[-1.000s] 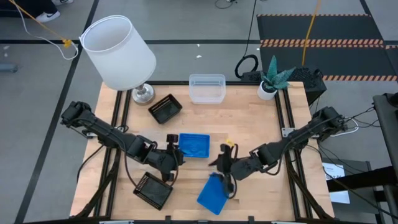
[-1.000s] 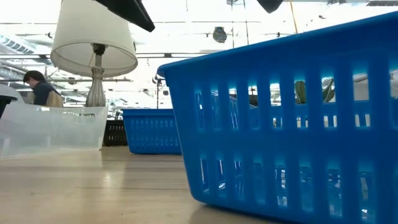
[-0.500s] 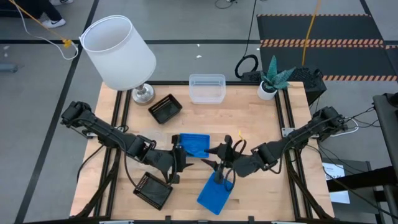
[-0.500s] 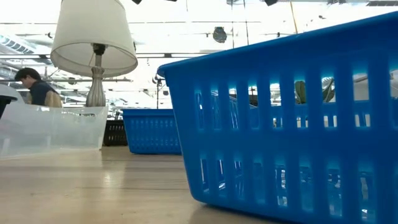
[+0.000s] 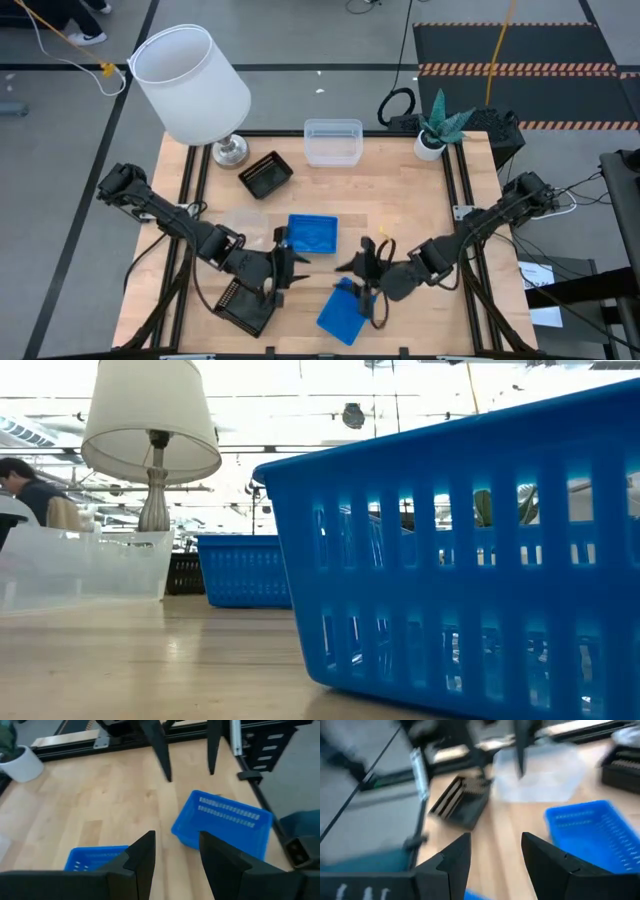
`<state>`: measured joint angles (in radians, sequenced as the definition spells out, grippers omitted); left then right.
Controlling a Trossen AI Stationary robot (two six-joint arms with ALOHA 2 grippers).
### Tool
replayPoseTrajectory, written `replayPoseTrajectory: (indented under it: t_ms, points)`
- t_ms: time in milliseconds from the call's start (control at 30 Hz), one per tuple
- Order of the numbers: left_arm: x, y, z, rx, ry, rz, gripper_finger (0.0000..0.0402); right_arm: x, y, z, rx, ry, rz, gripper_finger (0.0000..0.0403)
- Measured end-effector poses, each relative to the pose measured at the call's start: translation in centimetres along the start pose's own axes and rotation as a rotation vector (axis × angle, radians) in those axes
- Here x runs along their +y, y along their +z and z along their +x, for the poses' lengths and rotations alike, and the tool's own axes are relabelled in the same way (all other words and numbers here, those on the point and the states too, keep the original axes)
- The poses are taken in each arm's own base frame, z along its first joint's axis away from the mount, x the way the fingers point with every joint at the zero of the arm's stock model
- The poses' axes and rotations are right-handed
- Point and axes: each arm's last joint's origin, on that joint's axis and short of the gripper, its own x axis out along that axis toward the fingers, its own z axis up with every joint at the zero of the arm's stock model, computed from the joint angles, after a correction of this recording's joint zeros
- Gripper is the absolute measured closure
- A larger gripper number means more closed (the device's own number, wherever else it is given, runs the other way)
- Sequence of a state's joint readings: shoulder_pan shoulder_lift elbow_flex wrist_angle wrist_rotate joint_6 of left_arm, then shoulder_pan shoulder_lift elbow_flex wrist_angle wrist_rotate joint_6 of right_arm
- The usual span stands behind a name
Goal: Stack baskets by color
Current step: Stack the bottom transparent bin on the top transparent bin
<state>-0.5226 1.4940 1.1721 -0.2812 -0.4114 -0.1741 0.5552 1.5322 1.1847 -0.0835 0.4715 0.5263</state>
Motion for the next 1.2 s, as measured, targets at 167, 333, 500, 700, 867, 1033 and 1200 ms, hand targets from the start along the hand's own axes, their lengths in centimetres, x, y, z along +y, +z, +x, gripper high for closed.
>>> replayPoseTrajectory:
  t_ms: [167, 333, 500, 700, 867, 1033, 1200]
  points:
    - [-1.1, -0.2, -0.5, -0.001, -0.032, -0.024, 0.0247, 1.1, -2.5, -0.6, 0.094, 0.097, -0.146, 0.0235]
    - [-2.4, -0.5, -1.1, 0.002, -0.069, -0.016, 0.0247, 1.8, -4.4, -1.2, 0.121, 0.138, -0.208, 0.0235]
    - [-3.5, -0.7, -1.6, 0.0, -0.101, -0.003, 0.0247, 1.7, -6.4, -1.4, 0.177, 0.159, -0.165, 0.0235]
    - [-4.6, -1.1, -2.2, 0.003, -0.12, 0.02, 0.0247, 1.0, -9.1, -1.2, 0.183, 0.205, -0.138, 0.0235]
    - [-5.8, -1.7, -2.6, 0.009, -0.113, 0.03, 0.0247, 0.7, -8.8, -0.8, 0.18, 0.225, -0.118, 0.0235]
    - [-7.7, -3.0, -2.7, 0.054, -0.146, 0.041, 0.0247, 0.9, -8.3, -0.8, 0.18, 0.261, -0.145, 0.0235]
    - [-9.3, -4.2, -2.7, 0.094, -0.167, 0.066, 0.0247, 1.5, -7.7, -1.0, 0.182, 0.317, -0.201, 0.0235]
